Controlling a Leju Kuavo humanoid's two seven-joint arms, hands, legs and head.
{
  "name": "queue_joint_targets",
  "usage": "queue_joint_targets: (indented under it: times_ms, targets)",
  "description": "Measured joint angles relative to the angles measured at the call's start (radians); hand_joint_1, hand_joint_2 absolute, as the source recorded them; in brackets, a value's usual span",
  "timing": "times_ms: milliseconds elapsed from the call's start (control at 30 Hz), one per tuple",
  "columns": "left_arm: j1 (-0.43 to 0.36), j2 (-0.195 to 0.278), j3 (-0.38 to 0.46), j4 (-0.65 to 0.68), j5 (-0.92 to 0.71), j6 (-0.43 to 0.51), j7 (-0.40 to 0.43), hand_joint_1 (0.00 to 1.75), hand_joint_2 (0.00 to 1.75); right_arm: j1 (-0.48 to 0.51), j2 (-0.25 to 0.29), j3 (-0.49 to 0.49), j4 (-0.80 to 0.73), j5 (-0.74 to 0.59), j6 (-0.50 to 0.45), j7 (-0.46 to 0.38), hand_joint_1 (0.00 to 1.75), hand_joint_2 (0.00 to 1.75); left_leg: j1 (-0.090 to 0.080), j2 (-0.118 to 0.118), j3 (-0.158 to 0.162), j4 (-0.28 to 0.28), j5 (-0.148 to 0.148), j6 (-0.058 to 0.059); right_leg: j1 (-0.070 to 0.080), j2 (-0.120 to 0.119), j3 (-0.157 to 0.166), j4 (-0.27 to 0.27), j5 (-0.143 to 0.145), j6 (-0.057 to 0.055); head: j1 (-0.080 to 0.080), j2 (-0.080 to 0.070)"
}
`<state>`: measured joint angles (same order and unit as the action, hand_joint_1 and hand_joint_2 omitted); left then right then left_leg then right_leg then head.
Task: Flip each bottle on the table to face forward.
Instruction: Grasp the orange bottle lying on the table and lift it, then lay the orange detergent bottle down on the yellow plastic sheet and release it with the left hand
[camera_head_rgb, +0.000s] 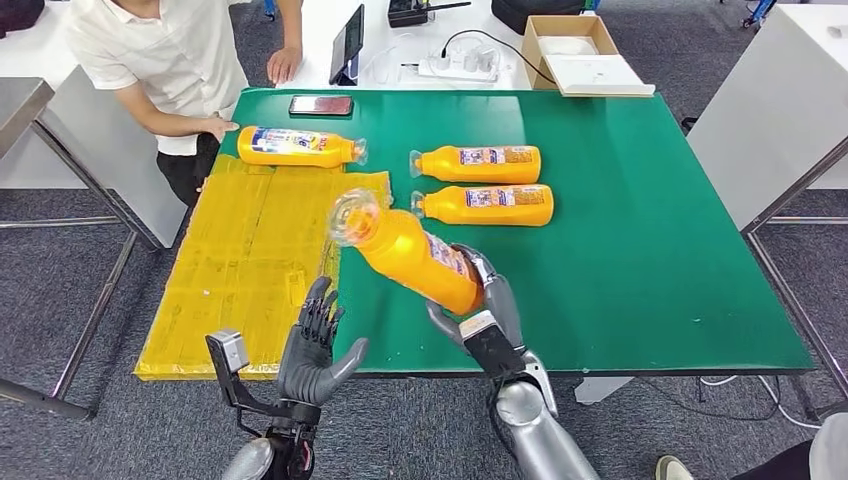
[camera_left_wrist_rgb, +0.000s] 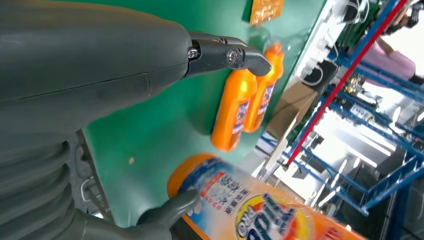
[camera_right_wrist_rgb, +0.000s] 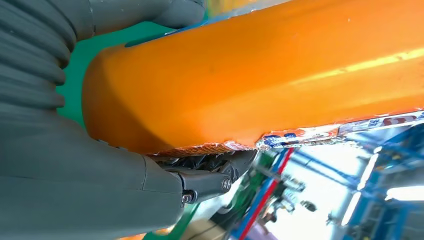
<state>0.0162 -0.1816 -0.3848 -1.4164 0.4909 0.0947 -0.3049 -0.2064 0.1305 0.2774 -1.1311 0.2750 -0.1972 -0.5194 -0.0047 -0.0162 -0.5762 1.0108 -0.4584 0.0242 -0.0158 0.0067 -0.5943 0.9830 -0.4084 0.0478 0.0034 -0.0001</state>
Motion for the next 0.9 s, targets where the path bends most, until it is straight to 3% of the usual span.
queue_joint_targets:
  times_ms: [233,500,900]
  targets:
    - [-0.001,0.001,-0.030,-0.005,-0.020,-0.046,-0.011,0.00,1.75,0.013,0.037,0.120,0.016,0.011,-0.008,-0.036,1.75,1.75,0.000,0.000,-0.001,0.000,0.000,0.000,0.000,0.000,0.000,0.000,0.000,0.000,0.000,0.000]
    - [-0.001,0.000,-0.033,-0.070,-0.096,-0.011,-0.127,0.00,1.75,0.013,0.071,0.241,0.117,0.039,0.007,-0.042,1.75,1.75,0.000,-0.001,-0.001,0.000,0.000,0.000,0.000,0.000,0.000,0.000,0.000,0.000,0.000,0.000]
    - [0.032,0.001,-0.014,-0.133,-0.102,0.013,-0.151,0.00,1.75,0.006,0.091,0.282,0.203,0.045,0.007,-0.041,1.75,1.75,0.000,0.000,-0.001,0.000,0.000,0.000,0.000,0.000,-0.001,0.000,0.000,0.000,0.000,0.000]
